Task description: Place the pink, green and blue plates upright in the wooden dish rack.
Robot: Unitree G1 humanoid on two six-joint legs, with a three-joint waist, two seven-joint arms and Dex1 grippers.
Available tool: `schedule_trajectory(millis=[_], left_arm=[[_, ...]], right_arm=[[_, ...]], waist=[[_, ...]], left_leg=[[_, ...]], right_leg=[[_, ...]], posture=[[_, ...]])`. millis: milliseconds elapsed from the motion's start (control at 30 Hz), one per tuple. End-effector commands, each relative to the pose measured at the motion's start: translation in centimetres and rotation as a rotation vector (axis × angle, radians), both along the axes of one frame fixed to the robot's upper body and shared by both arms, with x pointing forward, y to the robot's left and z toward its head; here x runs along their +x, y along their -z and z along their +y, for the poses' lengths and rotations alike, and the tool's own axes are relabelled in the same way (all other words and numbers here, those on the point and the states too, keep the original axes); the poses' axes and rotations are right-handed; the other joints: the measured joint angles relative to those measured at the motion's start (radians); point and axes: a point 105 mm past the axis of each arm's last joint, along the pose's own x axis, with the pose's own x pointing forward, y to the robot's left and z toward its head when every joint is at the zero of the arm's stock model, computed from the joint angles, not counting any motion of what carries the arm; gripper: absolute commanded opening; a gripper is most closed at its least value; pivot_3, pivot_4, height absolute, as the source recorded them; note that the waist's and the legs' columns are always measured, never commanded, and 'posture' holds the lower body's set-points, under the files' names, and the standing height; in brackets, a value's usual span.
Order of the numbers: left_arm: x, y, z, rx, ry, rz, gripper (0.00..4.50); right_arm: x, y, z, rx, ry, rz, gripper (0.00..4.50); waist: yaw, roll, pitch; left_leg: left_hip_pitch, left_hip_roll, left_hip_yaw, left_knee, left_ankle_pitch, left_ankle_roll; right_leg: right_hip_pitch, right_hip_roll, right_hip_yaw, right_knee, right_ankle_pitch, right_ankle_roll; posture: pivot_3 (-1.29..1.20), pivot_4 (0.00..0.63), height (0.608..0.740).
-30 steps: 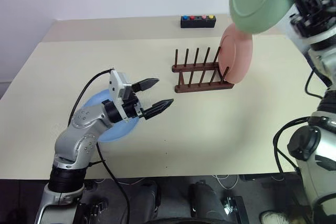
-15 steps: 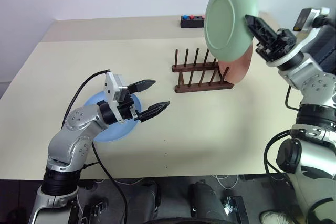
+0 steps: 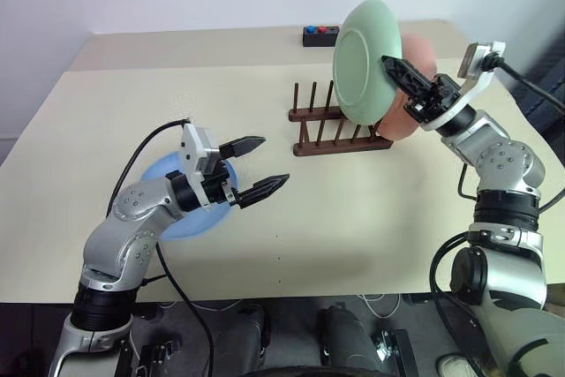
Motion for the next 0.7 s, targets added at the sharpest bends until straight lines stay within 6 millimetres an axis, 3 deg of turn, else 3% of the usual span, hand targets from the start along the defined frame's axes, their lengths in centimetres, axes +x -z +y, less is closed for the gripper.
schedule_trajectory(millis=[33, 633, 667, 700], left_arm=[[-0.5, -1.3, -0.1, 0.008, 0.009, -0.066, 4.5], [-0.5, -1.3, -0.3, -0.009, 0.008, -0.056, 4.5], [-0.5, -1.3, -0.3, -0.008, 0.008, -0.056, 4.5], [-0.5, -1.3, -0.3, -0.008, 0.008, -0.056, 4.5]], right_arm=[[-0.2, -1.1, 0.0, -0.022, 0.033, -0.07, 0.06], [0.1, 0.8, 0.8, -0.085, 0.041, -0.017, 0.06], [0.1, 0.8, 0.7, -0.086, 0.046, -0.015, 0.72], [0.1, 0.8, 0.6, -0.084, 0.043, -0.014, 1.02]], waist=[[0.0, 0.0, 0.0], [0.0, 0.0, 0.0], [0.0, 0.0, 0.0], [-0.001, 0.0, 0.0]], left_leg=[[0.0, 0.0, 0.0, 0.0, 0.0, 0.0], [0.0, 0.0, 0.0, 0.0, 0.0, 0.0], [0.0, 0.0, 0.0, 0.0, 0.0, 0.0], [0.0, 0.0, 0.0, 0.0, 0.0, 0.0]], right_leg=[[0.0, 0.0, 0.0, 0.0, 0.0, 0.0], [0.0, 0.0, 0.0, 0.0, 0.0, 0.0], [0.0, 0.0, 0.0, 0.0, 0.0, 0.0], [0.0, 0.0, 0.0, 0.0, 0.0, 0.0]], posture=[[0.0, 0.15, 0.74], [0.0, 0.15, 0.74], [0.0, 0.15, 0.74], [0.0, 0.15, 0.74]])
